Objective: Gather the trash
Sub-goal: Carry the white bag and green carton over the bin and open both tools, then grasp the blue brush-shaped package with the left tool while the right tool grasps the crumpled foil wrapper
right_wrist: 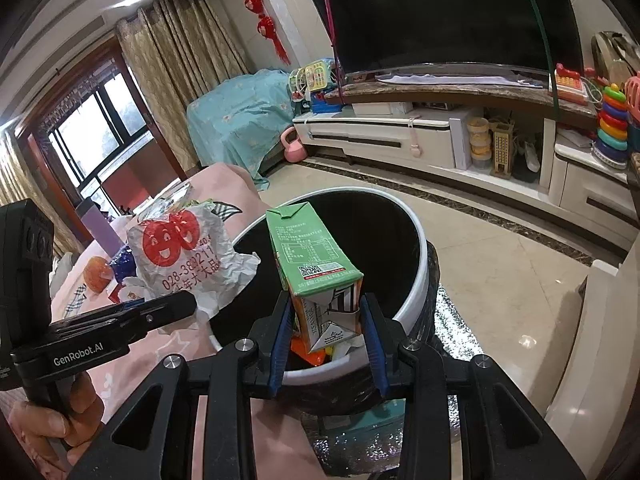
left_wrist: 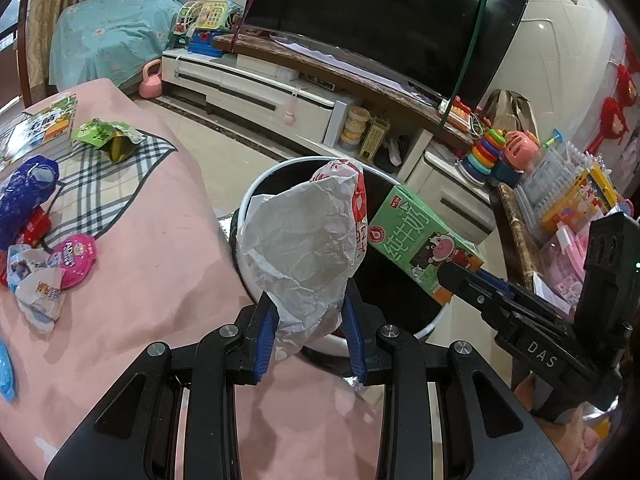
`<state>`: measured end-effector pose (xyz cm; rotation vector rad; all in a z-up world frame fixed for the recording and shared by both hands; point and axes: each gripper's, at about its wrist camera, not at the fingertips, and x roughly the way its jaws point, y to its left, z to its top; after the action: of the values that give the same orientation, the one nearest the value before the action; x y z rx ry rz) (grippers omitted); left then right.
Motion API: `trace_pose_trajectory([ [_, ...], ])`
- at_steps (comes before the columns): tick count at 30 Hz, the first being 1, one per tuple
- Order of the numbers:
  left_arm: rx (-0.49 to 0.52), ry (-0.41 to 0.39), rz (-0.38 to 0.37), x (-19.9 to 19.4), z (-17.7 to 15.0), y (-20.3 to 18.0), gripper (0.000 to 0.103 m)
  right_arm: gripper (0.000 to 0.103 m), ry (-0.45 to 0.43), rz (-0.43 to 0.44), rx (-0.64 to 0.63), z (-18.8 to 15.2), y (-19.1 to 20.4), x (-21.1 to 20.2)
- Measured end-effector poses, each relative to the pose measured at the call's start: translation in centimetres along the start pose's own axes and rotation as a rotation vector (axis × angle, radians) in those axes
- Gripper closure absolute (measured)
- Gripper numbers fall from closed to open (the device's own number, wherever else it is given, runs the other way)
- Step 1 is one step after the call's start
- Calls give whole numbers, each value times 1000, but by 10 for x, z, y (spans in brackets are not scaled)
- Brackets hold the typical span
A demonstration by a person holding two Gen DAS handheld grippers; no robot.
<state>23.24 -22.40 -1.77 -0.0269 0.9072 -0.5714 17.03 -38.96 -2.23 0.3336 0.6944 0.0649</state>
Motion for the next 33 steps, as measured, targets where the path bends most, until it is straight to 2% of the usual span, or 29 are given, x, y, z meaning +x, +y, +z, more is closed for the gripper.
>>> trace_pose_trajectory([
  [13, -1, 21, 12, 12, 0, -4, 73, 69, 9, -16, -13, 7, -3, 8],
  [14, -3, 20, 15, 13, 1, -5, 69, 69, 11, -16, -13, 7, -3, 9],
  [16, -12, 25, 9, 13, 1, -4, 56, 69, 14, -13, -10, 7, -4, 11],
  [17, -20, 25, 6, 11, 0, -2, 40, 67, 15, -7, -7, 8, -4, 12],
  [18, -27, 20, 9, 10, 0, 0, 30, 65, 13, 1, -3, 7, -5, 12],
  [19, -33, 7, 10, 6, -1, 2, 29, 65, 11, 5, -2, 6, -4, 11],
  [21, -40, -5, 7, -1, -4, 6, 29, 54, 5, 8, -1, 5, -5, 10],
  [25, -64, -17, 20, -14, -14, 20, 28, 46, -8, 27, 11, 0, -2, 4],
  [29, -95, -29, 52, -28, -31, 37, 27, 27, -25, 51, 16, 0, 5, -1],
  [31, -124, -35, 69, -37, -41, 48, 27, 23, -30, 70, 19, -1, 11, -4],
  [33, -147, -37, 78, -44, -48, 57, 27, 15, -33, 85, 19, -1, 17, -5],
])
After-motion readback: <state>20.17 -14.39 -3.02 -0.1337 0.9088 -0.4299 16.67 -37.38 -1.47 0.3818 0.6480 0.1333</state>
